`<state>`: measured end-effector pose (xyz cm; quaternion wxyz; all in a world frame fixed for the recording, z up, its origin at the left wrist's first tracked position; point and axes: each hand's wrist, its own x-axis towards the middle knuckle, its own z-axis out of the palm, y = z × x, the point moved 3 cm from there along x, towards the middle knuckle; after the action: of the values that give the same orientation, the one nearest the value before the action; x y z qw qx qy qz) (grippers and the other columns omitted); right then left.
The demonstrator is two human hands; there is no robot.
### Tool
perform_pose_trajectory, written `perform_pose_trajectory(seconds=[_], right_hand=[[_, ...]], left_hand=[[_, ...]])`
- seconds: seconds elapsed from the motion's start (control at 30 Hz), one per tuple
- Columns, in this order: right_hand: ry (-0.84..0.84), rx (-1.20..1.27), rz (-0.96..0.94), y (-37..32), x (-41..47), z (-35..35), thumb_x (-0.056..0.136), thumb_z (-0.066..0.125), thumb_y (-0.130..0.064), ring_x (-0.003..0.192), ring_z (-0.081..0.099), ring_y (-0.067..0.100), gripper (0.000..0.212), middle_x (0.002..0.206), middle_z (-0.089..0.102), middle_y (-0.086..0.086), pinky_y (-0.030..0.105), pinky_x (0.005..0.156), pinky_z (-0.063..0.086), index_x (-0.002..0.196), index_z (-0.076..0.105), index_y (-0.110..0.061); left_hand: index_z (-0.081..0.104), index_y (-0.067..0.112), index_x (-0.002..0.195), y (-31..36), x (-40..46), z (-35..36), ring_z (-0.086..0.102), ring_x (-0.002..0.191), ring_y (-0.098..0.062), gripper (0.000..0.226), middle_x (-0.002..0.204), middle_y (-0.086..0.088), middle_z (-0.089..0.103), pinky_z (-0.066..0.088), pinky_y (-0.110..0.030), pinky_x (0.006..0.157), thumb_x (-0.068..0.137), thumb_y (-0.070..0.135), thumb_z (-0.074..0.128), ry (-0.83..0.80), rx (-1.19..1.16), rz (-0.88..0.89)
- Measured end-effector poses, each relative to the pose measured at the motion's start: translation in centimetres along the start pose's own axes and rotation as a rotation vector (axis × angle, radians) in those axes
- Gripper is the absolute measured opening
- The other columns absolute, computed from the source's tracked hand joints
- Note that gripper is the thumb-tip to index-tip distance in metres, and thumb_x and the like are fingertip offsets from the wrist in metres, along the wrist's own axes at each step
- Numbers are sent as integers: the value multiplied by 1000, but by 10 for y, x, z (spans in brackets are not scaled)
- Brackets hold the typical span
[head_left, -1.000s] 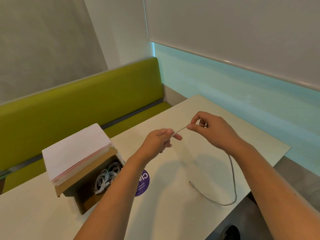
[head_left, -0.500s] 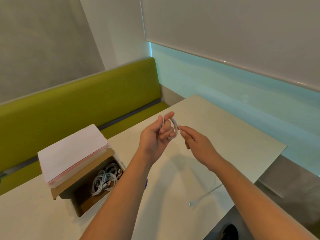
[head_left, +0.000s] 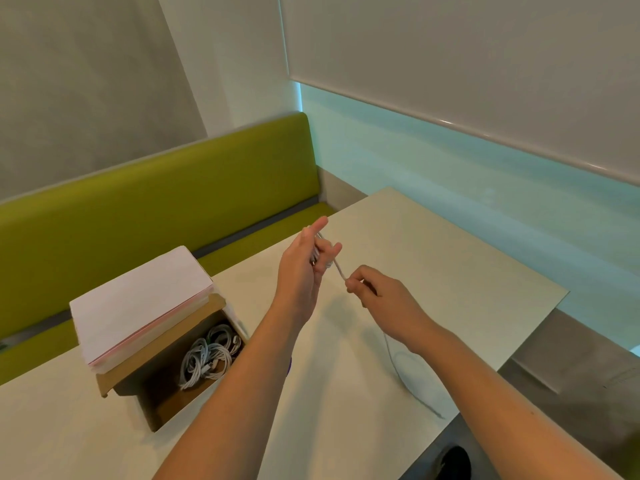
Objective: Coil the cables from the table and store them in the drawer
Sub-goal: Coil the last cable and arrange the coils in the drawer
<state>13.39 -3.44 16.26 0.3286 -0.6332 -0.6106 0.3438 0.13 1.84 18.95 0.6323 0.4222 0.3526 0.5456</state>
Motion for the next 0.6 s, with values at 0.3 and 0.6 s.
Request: perform_pose_trajectory(seconds=[0.3,0.6], right_hand=[[-179,-9,86,1,0,-6,99,48,-43,86,54,3,27,103,57,-20,23,72,44,120,64,-38],[-76,-212,86,-3,6,-36,85,62,-59,54,42,10,44,57,47,-9,28,57,33,68,64,-18]], left_hand=[[51,12,132,-14,0,-1,72,86,-10,36,103,24,68,51,-16,72,108,28,29,-160,691,105],[52,26,103,-24,-4,-12,61,77,-7,22,85,12,61,42,-22,66,106,32,30,-310,1176,94]])
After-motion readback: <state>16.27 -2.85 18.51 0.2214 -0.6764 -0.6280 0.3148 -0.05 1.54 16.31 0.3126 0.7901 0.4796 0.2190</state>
